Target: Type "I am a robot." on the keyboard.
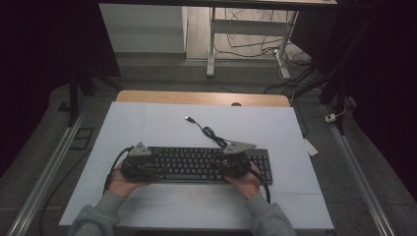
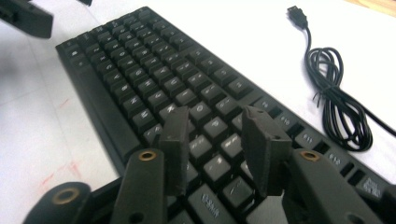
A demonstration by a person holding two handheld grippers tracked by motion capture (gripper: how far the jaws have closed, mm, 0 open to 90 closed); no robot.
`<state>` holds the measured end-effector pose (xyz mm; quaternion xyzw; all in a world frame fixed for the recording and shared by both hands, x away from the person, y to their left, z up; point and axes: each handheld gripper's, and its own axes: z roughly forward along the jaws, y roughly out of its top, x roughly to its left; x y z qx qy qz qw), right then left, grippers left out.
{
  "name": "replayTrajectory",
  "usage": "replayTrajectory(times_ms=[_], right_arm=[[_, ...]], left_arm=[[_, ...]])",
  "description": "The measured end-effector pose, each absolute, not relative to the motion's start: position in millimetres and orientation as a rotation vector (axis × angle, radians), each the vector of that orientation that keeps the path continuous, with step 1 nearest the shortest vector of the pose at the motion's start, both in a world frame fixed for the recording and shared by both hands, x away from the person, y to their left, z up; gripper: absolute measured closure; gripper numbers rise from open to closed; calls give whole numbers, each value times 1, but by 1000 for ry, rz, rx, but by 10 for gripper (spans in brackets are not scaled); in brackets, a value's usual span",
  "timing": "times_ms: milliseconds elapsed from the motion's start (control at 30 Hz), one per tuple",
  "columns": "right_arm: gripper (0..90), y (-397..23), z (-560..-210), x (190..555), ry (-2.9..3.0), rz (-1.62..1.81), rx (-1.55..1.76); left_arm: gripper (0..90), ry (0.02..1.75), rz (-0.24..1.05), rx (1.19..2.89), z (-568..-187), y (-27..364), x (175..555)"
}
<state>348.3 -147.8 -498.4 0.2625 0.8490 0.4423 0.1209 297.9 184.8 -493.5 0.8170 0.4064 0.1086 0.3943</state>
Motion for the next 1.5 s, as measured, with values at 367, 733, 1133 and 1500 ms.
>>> replayTrajectory(times_ms=[367,733,1133,1500], right_arm=[[568,-159,-500,336,2497,1291,733],[565,-159,-501,338,2494,1276,739],[565,-158,-502,337,2504,1272,738],[564,-159,-503,339,2495,1293,743]], left_arm=[[271,1043,286,2065,-495,185,299],[288,1047,302,2061,-494,185,299],[329,1043,310,2057,-494,182,302],[441,1015,316,2078,-492,169,312]])
